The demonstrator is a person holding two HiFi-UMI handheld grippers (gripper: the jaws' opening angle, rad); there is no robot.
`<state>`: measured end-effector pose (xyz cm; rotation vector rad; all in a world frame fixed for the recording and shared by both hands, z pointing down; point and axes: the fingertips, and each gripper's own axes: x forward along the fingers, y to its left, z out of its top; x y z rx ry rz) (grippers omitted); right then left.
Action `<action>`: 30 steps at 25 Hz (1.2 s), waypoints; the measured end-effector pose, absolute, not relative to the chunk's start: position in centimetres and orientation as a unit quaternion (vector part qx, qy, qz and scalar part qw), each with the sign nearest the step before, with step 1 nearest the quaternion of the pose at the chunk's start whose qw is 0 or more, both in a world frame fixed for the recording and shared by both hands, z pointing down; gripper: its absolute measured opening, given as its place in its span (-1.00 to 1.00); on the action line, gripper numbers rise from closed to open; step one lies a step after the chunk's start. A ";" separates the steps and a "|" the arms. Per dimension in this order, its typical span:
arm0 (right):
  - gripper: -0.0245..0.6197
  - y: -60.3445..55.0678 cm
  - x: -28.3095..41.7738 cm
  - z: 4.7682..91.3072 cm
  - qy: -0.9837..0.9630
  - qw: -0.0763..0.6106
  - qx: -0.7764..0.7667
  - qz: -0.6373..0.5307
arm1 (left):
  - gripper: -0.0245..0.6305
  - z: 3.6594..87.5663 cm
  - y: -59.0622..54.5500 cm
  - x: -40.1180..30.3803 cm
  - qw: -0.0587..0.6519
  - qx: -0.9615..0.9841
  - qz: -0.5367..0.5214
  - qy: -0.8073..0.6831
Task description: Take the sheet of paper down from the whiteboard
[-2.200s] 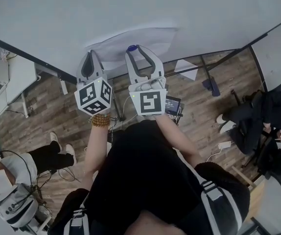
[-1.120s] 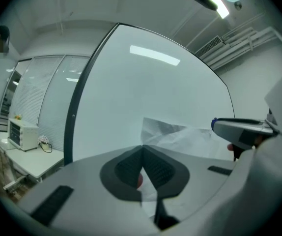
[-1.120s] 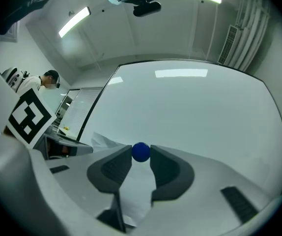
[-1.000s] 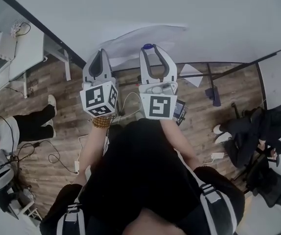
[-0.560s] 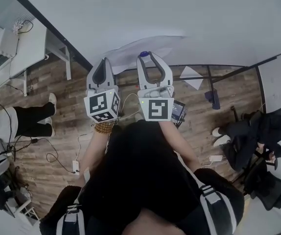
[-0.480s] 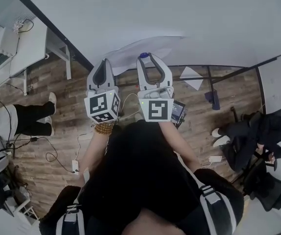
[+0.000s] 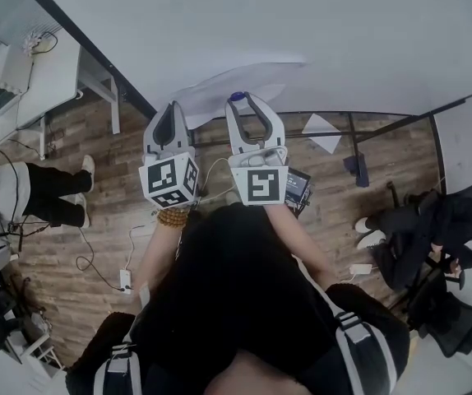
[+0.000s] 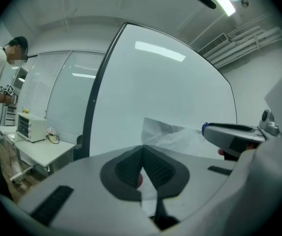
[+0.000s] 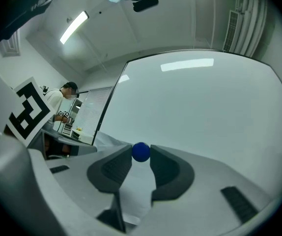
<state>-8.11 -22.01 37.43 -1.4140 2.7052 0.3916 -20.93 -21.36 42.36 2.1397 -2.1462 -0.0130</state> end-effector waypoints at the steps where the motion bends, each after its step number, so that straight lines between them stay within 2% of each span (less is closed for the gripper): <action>1: -0.57 -22.0 -8.1 37.5 0.880 0.032 -0.458 0.123 | -0.90 42.3 -21.4 -21.0 0.054 0.704 -0.005 -0.708; 30: -0.57 -22.4 -8.4 39.3 0.886 -0.012 -0.448 0.116 | -0.90 41.8 -21.4 -21.7 0.050 0.699 -0.008 -0.713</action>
